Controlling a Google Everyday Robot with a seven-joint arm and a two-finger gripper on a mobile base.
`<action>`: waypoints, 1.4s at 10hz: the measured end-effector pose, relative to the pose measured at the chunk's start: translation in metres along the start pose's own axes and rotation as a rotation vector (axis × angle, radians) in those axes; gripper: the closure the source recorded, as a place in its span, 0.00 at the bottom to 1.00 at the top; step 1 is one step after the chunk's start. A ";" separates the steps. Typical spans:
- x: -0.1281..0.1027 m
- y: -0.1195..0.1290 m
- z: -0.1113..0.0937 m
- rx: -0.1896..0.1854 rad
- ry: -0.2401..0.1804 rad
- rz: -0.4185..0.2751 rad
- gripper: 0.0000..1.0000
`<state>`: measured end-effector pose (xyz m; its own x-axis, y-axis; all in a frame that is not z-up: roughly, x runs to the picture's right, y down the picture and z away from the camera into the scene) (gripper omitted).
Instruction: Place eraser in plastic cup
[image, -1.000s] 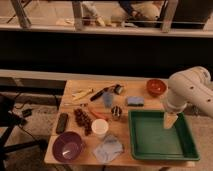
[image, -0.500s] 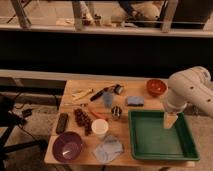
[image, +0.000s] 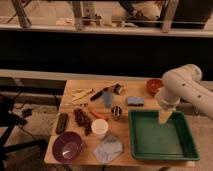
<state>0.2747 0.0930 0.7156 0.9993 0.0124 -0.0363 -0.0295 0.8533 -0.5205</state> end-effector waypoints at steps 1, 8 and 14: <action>-0.001 -0.009 0.007 0.001 0.003 -0.003 0.20; -0.023 -0.064 0.041 0.041 -0.022 -0.047 0.20; -0.024 -0.065 0.042 0.051 -0.022 -0.052 0.20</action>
<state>0.2538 0.0594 0.7859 0.9997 -0.0216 0.0090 0.0233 0.8788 -0.4767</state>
